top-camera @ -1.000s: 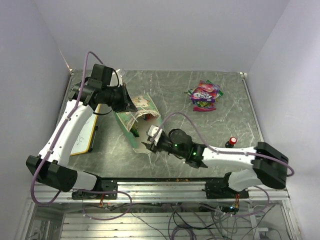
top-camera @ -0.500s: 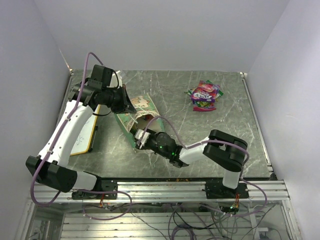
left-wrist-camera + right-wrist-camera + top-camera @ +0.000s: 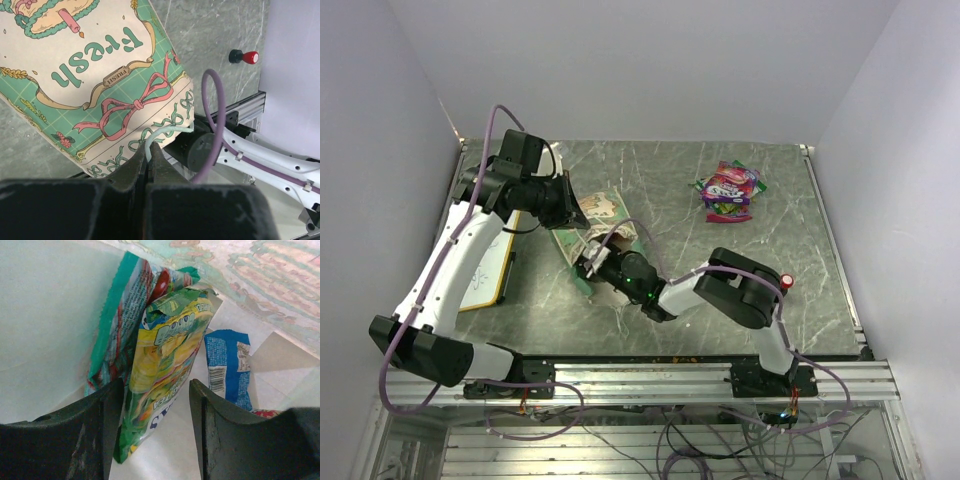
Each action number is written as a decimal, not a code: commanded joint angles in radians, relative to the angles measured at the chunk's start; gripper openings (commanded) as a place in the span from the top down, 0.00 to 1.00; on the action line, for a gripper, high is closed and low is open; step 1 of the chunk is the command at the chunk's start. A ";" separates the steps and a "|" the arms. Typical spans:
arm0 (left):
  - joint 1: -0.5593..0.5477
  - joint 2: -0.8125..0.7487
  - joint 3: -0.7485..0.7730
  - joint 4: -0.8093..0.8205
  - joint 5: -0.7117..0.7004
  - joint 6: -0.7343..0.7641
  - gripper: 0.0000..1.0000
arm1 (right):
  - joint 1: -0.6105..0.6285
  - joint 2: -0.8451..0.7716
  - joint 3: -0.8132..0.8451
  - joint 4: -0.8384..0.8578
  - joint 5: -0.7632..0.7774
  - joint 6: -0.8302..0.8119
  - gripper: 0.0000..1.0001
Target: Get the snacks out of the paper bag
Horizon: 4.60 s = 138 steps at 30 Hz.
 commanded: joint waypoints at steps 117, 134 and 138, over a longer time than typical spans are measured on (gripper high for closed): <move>-0.010 -0.093 -0.013 0.084 -0.174 -0.007 0.93 | -0.610 0.116 0.945 -1.587 0.744 -0.444 1.00; -0.021 -0.091 -0.013 0.091 -0.190 0.001 0.93 | -0.612 0.117 0.808 -1.629 0.647 -0.300 1.00; -0.020 -0.095 -0.017 0.092 -0.187 -0.003 0.93 | -0.615 0.085 0.754 -1.599 0.656 -0.313 1.00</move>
